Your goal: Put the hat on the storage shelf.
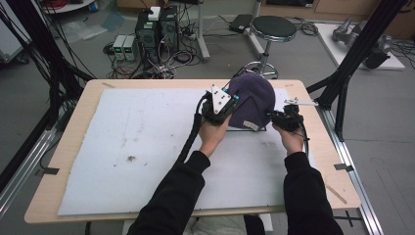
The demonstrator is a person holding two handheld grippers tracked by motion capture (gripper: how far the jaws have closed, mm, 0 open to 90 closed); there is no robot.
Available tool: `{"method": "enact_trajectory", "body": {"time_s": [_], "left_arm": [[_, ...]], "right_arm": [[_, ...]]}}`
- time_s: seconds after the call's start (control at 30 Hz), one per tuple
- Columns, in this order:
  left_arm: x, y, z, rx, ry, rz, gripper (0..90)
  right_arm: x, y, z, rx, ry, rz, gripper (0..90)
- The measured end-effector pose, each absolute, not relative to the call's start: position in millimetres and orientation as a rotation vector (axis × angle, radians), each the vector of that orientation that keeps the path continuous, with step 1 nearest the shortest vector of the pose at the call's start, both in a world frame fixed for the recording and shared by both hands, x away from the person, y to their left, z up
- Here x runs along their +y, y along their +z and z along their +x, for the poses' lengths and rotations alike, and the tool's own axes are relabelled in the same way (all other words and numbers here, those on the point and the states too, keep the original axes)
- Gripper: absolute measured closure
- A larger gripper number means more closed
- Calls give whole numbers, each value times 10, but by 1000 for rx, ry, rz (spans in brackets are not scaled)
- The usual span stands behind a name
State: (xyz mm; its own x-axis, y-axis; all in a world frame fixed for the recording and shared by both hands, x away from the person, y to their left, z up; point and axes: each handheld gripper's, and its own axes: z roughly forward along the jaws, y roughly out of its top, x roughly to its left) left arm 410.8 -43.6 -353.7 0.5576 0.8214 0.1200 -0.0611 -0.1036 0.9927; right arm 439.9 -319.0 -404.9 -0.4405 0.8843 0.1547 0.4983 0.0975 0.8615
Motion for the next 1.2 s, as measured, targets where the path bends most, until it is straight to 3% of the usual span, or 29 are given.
{"method": "enact_trajectory", "body": {"time_s": [0.4,0.57,0.63,0.73,0.87,1.1,1.2], "left_arm": [[-433,-3539,4103,682,851,1504,727],[-409,-3540,4112,688,833,1493,685],[-401,-3542,4114,691,823,1487,665],[-381,-3543,4127,711,813,1489,558],[-335,-3540,4131,709,789,1469,461],[-255,-3447,4084,717,777,1416,379],[-204,-3391,4058,728,787,1394,326]], "right_arm": [[-3171,-4035,4378,1975,1287,1362,798],[-3154,-4005,4349,1967,1273,1357,746],[-3143,-3992,4337,1962,1259,1371,681],[-3137,-3965,4317,1939,1238,1390,526],[-3137,-3936,4281,1894,1197,1449,276],[-3202,-3832,4194,1791,1256,1473,124],[-3223,-3772,4138,1736,1279,1469,112]]}}
